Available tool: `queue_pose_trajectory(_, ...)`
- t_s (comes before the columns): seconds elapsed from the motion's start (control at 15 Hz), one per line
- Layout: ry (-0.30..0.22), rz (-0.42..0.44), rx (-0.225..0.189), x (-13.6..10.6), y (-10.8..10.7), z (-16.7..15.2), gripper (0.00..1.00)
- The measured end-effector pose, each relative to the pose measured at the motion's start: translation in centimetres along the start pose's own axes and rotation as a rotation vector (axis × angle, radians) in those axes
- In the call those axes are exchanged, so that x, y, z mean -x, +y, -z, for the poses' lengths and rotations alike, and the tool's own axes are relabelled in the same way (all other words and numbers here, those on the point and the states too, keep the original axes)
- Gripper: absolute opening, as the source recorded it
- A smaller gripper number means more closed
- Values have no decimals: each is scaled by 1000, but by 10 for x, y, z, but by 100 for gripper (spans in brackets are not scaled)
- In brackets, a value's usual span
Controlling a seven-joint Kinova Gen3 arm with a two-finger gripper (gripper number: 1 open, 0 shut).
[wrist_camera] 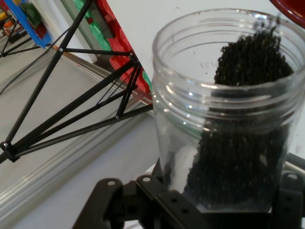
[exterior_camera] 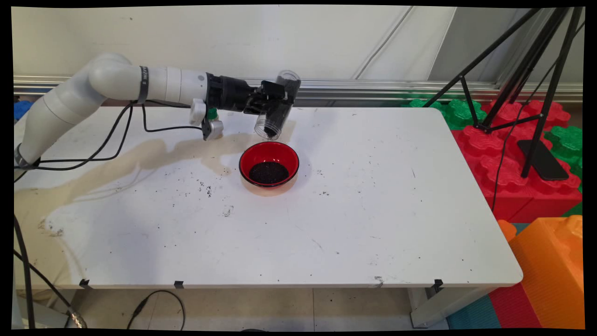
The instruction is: Pour the black seasoning powder in the red bowl
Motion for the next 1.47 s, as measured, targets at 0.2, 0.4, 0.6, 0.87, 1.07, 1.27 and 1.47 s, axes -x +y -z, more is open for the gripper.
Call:
queue_pose_trajectory(0.2,2,-8,-5,-2,-2,1,0)
queue_pose_trajectory(0.4,2,-4,-9,-3,-3,1,0)
queue_pose_trajectory(0.6,3,0,-13,-4,-4,1,0)
queue_pose_trajectory(0.87,5,6,-17,-5,-6,1,0)
queue_pose_trajectory(1.07,4,10,-19,-5,-6,1,0)
queue_pose_trajectory(1.27,4,11,-21,-5,-6,1,0)
queue_pose_trajectory(1.47,3,13,-23,-5,-7,1,0)
